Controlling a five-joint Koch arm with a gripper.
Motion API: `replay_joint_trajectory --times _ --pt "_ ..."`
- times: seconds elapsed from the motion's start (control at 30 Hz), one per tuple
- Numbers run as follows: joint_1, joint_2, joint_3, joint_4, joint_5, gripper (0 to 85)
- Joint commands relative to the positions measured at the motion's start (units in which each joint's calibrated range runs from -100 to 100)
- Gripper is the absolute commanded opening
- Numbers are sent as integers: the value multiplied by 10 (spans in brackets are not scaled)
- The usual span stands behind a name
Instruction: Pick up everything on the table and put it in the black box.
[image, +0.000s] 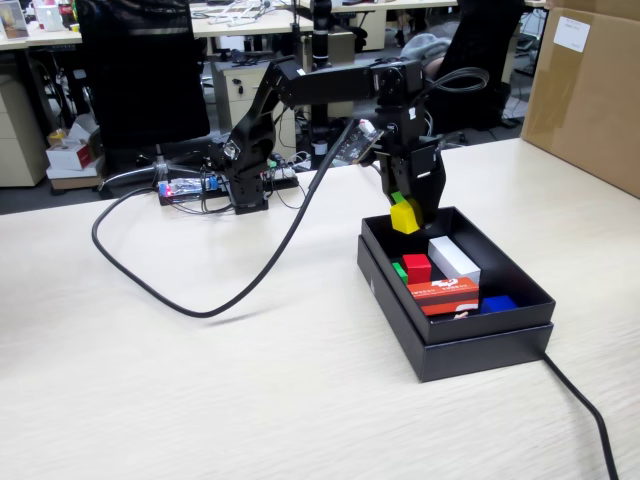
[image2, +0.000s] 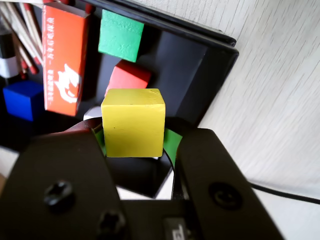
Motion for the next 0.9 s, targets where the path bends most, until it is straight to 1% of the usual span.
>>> replay_joint_trajectory --times 0.0,0.1,0.13,0.33,0.4,0.43,0.47,0.53,0.67,0.73,0.87 --pt "-8 -6 10 18 3 32" --pt "-11 -2 -7 18 4 36" --pt "-13 1 -14 18 5 66" --pt "-18 12 -53 30 6 70" --pt "-18 10 -77 30 6 176" --pt "-18 9 -81 30 6 206" --pt "-18 8 -86 30 5 255" --pt "-18 1 -86 30 5 261" --pt "-19 -41 -81 30 4 371" --pt "-20 -80 -78 30 4 411" --pt "-29 -185 -76 30 4 441"
